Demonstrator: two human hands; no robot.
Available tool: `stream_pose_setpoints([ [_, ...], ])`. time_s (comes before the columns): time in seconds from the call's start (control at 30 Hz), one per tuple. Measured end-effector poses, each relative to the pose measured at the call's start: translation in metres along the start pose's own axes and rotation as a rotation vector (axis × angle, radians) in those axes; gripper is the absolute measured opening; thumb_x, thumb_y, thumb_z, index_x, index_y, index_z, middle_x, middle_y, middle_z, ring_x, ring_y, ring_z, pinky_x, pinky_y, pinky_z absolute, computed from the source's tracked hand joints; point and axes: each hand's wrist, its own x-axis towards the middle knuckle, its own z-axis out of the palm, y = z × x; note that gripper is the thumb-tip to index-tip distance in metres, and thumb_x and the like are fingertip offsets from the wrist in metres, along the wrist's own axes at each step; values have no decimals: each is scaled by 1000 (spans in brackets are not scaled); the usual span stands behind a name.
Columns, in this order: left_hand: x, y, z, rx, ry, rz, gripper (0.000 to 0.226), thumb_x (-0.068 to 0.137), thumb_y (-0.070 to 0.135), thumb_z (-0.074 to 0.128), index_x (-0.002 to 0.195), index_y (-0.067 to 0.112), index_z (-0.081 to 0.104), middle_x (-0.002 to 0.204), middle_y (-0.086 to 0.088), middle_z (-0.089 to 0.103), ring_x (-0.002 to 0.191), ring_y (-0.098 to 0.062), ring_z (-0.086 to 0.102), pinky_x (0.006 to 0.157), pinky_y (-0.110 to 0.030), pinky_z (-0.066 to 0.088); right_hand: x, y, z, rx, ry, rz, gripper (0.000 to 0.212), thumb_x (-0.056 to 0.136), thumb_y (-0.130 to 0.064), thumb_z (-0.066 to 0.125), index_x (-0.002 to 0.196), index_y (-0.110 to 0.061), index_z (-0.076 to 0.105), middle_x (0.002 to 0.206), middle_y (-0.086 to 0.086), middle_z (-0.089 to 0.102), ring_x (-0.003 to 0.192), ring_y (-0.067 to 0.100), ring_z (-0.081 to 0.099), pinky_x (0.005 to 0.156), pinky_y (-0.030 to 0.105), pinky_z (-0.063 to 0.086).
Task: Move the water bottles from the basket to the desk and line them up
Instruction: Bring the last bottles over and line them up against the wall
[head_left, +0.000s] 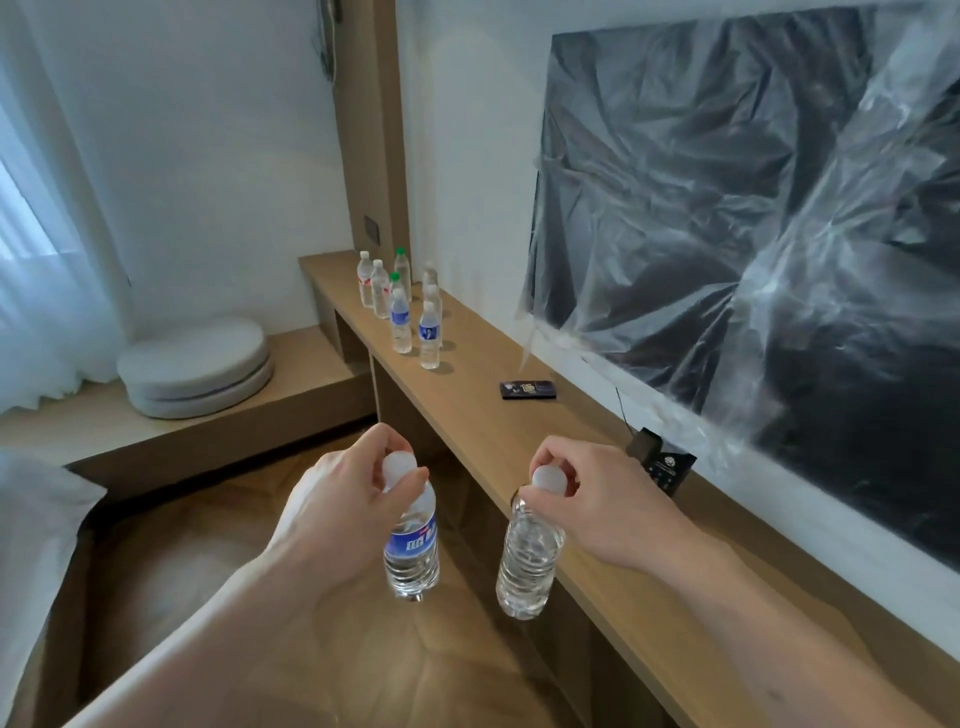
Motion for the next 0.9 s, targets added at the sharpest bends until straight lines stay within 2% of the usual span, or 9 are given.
stream_pose_setpoints([
  [0.23,116,-39,4,4,6,-48,18,93,49,68,100,37,58,87,14,71,81,-8,69,61,-24,55,125,10,18,8,-30,-29,25,97,-57,65,92,-33,57,82,-11,62,73,4,61,56,16,46],
  [0.3,151,-47,5,10,20,-61,18,93,47,69,100,34,59,85,12,71,79,-9,69,60,-25,52,162,15,23,40,-39,-22,25,96,-56,67,91,-33,58,81,-10,63,71,1,60,53,16,46],
  [0.37,187,-54,3,26,36,-67,17,93,46,69,98,34,59,81,10,71,74,-7,67,57,-20,47,200,22,28,78,-46,-25,26,95,-57,67,91,-33,58,82,-10,64,73,6,62,56,21,52],
  [0.43,219,-60,1,32,49,-73,15,92,44,70,96,35,58,76,10,69,72,0,65,51,-13,41,239,25,28,71,-67,-35,27,95,-58,66,92,-33,58,84,-10,64,75,9,64,59,23,54],
  [0.5,251,-66,-2,15,80,-83,14,92,41,70,95,34,58,72,10,67,72,5,62,48,-14,39,280,27,28,60,-95,-41,26,97,-58,64,94,-33,57,87,-11,64,77,10,66,60,23,56],
  [0.57,281,-75,-6,-4,115,-97,14,91,41,70,94,34,59,71,10,66,72,6,61,49,-13,38,318,27,29,62,-101,-51,25,96,-57,65,94,-33,57,86,-11,64,78,12,65,68,32,63],
  [0.67,324,-90,-14,-22,149,-111,15,91,43,70,96,35,58,75,11,68,71,0,64,54,-13,41,371,26,33,81,-80,-52,25,92,-55,69,90,-32,58,82,-8,64,76,14,64,72,42,63],
  [0.77,372,-105,-24,-11,156,-98,18,91,45,70,95,33,58,78,11,70,72,-7,66,56,-16,43,420,24,36,55,-64,-15,23,92,-54,70,90,-35,58,82,-8,66,77,15,66,74,39,65],
  [0.9,442,-126,-42,-2,141,-32,20,90,46,71,92,31,58,76,12,69,67,0,63,52,-11,38,482,21,48,39,-15,60,24,90,-54,72,87,-34,59,79,-11,66,76,12,66,73,39,64],
])
